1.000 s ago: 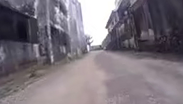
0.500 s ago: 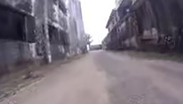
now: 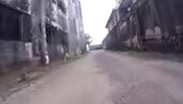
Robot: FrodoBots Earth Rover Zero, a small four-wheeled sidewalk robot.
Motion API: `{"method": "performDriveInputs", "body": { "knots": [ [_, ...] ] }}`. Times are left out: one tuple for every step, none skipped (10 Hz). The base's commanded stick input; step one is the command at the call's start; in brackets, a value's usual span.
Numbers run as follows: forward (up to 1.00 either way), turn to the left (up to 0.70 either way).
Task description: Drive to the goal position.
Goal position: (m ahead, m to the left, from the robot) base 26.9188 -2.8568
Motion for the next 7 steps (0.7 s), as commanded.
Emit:
{"method": "performDriveInputs", "body": {
  "knots": [
    [0.5,0.0],
    [0.5,0.0],
    [0.5,0.0],
    [0.5,0.0],
    [0.5,0.0],
    [0.5,0.0],
    [0.5,0.0]
  ]
}}
